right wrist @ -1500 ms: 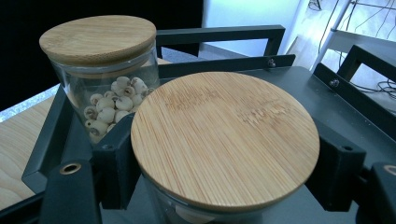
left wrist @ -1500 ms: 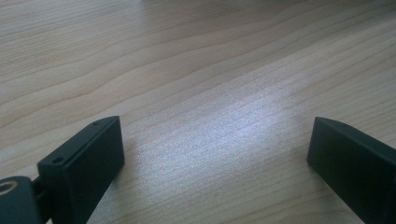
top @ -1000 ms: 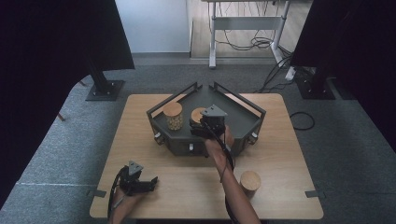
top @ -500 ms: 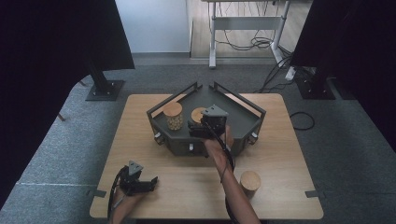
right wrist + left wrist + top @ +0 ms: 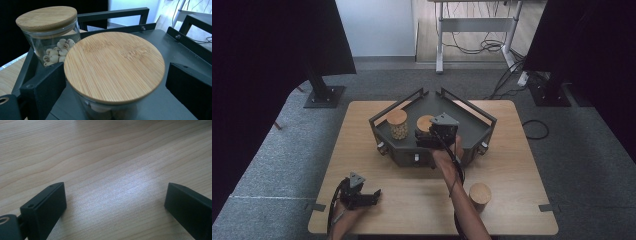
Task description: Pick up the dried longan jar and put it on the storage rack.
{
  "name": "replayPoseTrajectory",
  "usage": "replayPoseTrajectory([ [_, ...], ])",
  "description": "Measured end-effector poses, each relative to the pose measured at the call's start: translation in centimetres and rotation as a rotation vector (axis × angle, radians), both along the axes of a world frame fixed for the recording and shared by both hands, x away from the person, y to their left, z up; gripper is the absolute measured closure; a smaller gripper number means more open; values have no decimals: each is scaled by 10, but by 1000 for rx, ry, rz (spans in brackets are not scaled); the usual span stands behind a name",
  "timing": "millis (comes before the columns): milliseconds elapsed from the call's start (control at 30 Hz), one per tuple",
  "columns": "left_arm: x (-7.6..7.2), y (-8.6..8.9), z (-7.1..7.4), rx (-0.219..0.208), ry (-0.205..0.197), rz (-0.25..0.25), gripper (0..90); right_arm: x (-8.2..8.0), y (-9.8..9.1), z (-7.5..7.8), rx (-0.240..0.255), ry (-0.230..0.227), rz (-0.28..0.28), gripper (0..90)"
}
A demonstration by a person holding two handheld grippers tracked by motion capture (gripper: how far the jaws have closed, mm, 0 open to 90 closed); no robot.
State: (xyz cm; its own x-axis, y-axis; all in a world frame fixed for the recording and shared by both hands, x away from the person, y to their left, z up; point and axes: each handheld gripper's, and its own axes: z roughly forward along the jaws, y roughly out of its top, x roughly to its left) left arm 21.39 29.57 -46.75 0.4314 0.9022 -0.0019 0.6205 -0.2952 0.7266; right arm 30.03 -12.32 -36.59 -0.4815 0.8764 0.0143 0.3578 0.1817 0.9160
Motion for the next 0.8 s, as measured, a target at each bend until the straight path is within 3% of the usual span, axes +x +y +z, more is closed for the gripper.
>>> replayPoseTrajectory([
  [800, 0, 0, 0, 0, 0, 0, 37, -23, -11, 7, -18, -54, 2, 60],
])
